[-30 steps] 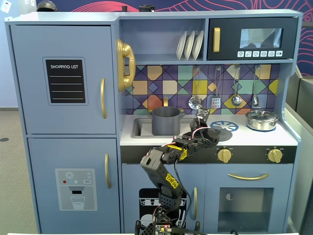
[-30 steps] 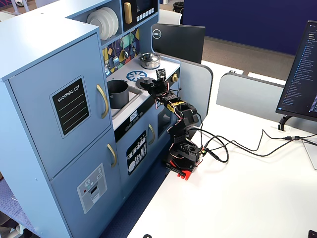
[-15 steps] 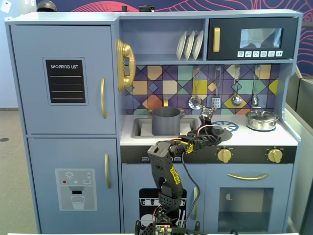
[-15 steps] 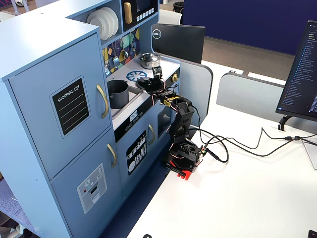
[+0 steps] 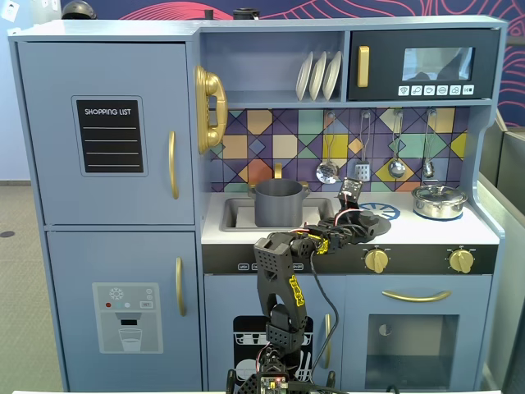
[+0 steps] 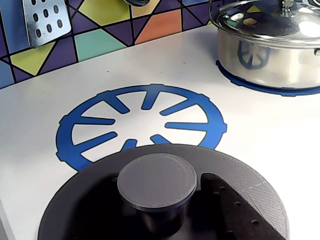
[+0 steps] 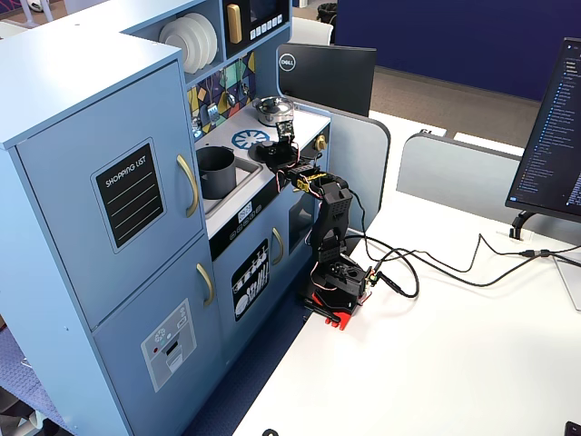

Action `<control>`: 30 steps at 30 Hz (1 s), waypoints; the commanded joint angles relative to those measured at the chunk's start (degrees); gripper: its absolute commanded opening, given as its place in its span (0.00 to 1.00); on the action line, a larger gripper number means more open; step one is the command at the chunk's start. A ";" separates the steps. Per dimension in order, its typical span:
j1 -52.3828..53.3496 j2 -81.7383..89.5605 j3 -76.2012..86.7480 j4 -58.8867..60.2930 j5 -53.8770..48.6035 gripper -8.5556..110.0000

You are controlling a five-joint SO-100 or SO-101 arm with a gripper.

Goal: Pick up the lid from the counter and put it on the gray recipient

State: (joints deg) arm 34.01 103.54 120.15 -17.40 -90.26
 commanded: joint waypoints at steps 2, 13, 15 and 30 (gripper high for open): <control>-0.18 0.09 -3.60 -0.53 -0.44 0.07; -1.32 2.81 -10.72 0.79 -0.09 0.07; -2.29 4.75 -13.71 3.52 0.26 0.07; -21.71 21.09 -24.52 26.19 2.46 0.07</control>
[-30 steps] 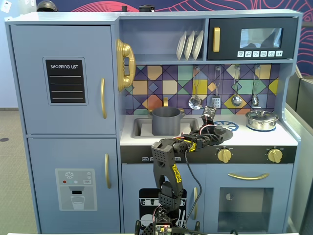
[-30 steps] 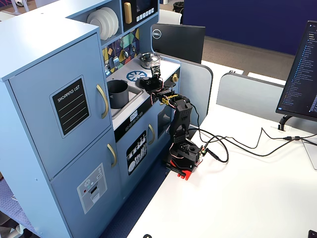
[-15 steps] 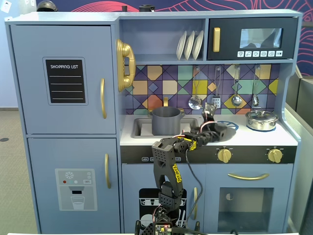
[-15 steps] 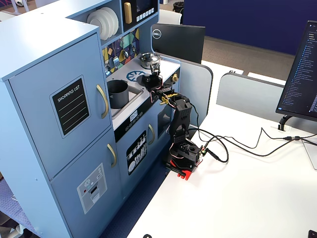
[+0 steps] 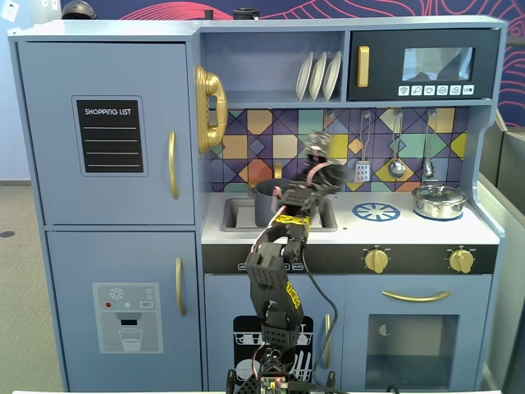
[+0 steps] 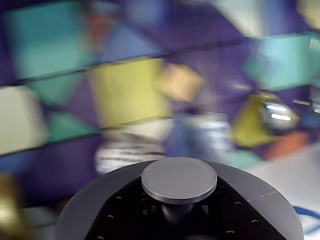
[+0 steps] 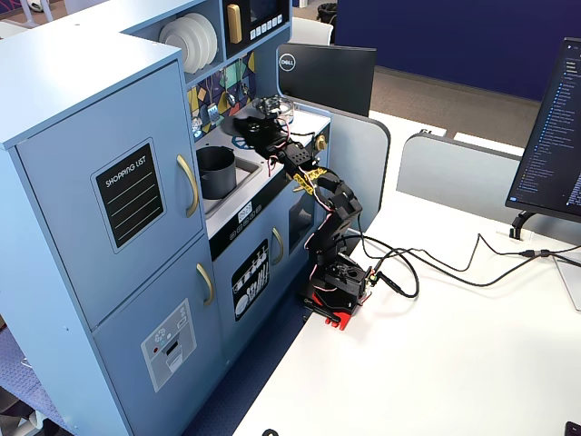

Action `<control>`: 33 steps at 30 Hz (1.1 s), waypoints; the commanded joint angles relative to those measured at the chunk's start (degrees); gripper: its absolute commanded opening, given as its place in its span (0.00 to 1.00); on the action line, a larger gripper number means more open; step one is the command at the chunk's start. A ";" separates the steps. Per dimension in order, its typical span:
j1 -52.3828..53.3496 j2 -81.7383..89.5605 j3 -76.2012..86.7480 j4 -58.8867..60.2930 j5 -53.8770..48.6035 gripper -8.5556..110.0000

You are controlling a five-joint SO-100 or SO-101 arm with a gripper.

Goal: Pick up the lid from the counter and put it on the gray recipient

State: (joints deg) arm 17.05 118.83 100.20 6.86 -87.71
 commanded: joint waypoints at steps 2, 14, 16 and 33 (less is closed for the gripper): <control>-7.12 6.33 -3.87 2.37 -0.44 0.07; -14.50 7.29 2.81 0.18 -2.72 0.07; -14.94 7.29 3.96 -0.53 -3.08 0.07; -14.85 4.39 8.79 -5.98 -3.60 0.07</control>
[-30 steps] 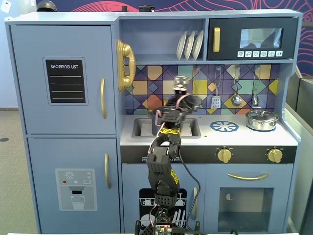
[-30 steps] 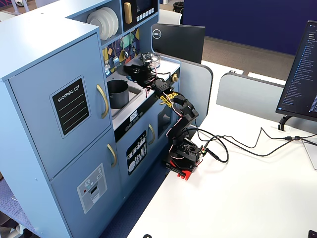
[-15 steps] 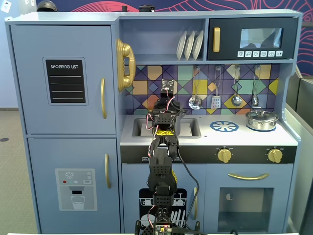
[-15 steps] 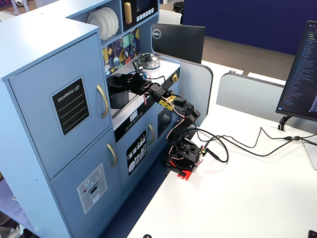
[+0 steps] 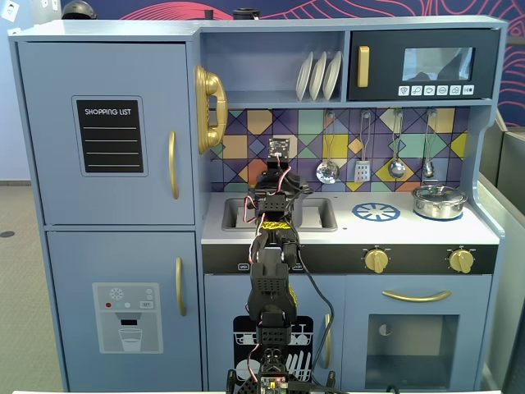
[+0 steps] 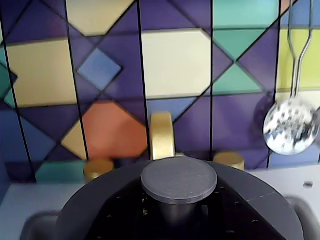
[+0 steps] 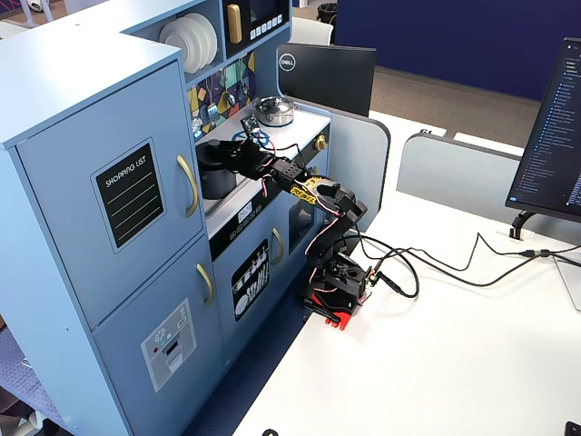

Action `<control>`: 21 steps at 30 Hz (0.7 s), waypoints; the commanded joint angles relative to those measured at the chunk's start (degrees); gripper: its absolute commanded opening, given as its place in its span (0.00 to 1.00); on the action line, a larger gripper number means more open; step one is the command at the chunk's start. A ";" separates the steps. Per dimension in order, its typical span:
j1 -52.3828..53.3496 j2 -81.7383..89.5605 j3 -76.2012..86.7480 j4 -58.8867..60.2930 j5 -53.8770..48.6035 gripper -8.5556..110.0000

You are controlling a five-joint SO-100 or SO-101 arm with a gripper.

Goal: Pick up the lid from the counter and put it on the gray recipient

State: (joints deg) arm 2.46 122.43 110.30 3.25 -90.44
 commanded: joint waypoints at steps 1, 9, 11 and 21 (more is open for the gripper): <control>-0.26 0.62 -1.14 -2.81 -0.97 0.07; 0.18 -2.11 -0.26 -5.71 -0.79 0.07; 0.18 -2.72 0.00 -6.15 -0.88 0.07; -0.09 -2.20 2.64 -7.03 -1.85 0.07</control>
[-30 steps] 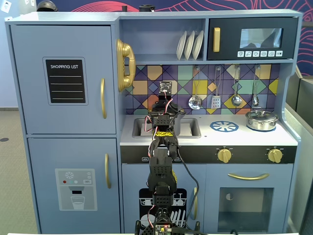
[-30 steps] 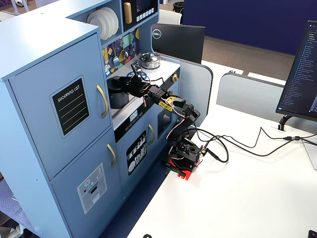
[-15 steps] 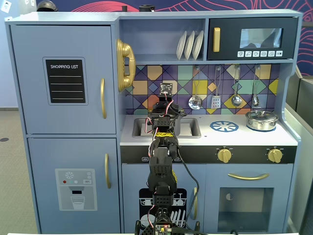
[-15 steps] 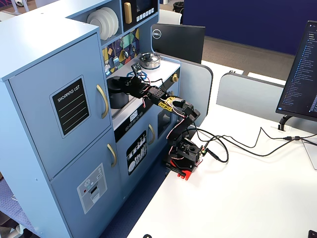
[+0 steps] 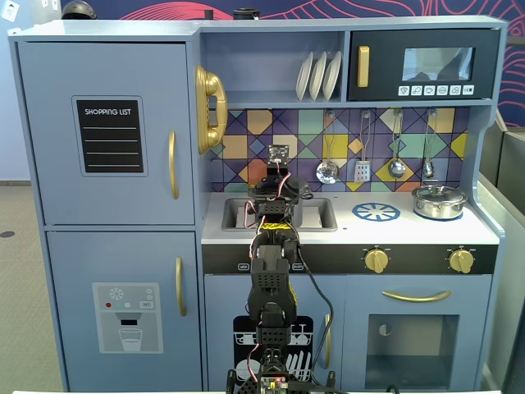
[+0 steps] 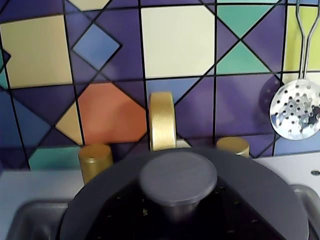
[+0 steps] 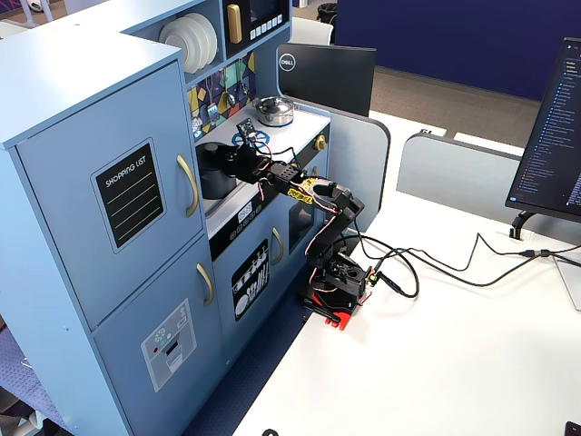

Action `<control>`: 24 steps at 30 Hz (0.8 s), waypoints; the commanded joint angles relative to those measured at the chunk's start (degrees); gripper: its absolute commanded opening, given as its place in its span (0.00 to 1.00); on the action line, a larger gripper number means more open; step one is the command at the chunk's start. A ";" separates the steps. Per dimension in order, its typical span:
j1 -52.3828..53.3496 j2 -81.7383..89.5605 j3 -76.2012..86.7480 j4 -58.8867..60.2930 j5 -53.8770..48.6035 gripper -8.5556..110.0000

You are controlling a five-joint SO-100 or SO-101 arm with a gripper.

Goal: Pick up the lid from the counter and put it on the gray recipient

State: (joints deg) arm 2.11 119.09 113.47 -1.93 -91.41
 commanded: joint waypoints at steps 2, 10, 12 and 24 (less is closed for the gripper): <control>0.26 2.11 0.35 -1.67 -0.88 0.07; -0.35 5.27 0.35 0.97 -1.49 0.07; -0.44 6.50 0.44 1.85 -0.79 0.13; -1.23 24.35 -2.90 36.65 0.62 0.24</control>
State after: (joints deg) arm 2.11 135.44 114.61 22.41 -92.11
